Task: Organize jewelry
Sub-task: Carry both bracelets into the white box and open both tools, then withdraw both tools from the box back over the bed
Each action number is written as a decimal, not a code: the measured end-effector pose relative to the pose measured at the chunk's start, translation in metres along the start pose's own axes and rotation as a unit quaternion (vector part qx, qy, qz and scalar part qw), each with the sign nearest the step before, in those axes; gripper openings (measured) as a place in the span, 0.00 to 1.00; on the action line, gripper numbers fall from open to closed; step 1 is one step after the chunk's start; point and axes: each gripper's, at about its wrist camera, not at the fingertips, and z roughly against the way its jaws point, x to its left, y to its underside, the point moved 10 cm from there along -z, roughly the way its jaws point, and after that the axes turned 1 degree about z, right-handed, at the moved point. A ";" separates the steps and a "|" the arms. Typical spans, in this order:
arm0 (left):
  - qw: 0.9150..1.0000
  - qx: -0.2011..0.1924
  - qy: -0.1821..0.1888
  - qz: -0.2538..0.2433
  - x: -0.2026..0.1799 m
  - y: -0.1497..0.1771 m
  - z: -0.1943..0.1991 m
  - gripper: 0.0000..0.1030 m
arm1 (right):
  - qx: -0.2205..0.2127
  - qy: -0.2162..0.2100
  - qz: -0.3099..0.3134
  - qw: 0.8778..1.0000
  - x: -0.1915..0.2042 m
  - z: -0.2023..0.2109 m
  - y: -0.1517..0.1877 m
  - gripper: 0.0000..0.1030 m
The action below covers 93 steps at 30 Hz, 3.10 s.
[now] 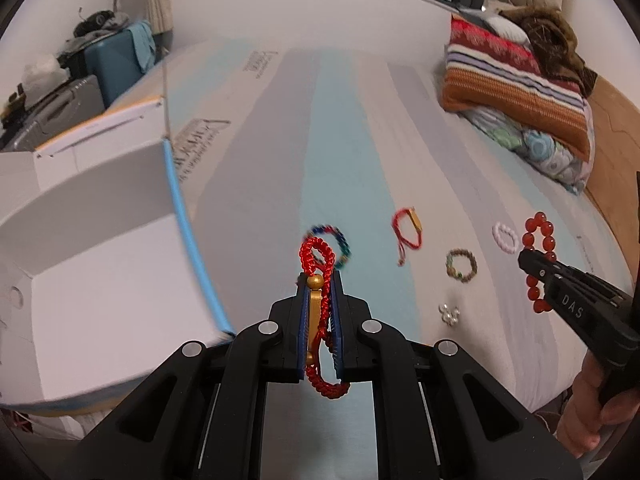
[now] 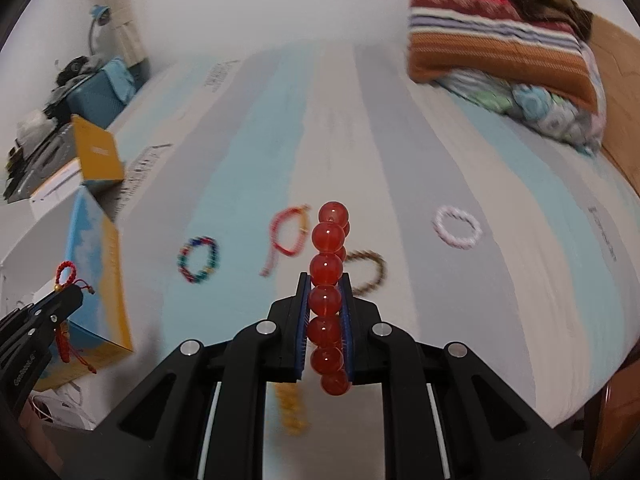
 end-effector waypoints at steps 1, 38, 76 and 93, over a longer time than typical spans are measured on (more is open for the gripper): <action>1.000 -0.004 -0.003 0.003 0.006 -0.004 0.005 0.08 | -0.005 -0.006 0.006 1.000 0.011 0.004 -0.005 0.12; 0.967 0.067 -0.170 0.176 0.295 0.063 0.039 0.09 | 0.065 -0.175 0.185 0.965 0.367 -0.037 0.045 0.12; 0.962 0.007 -0.204 0.182 0.299 0.057 0.076 0.89 | 0.011 -0.187 0.184 0.965 0.364 0.005 0.033 0.80; 0.978 -0.043 -0.172 0.111 0.188 0.033 0.083 0.95 | -0.051 -0.126 0.099 0.986 0.226 0.022 -0.008 0.93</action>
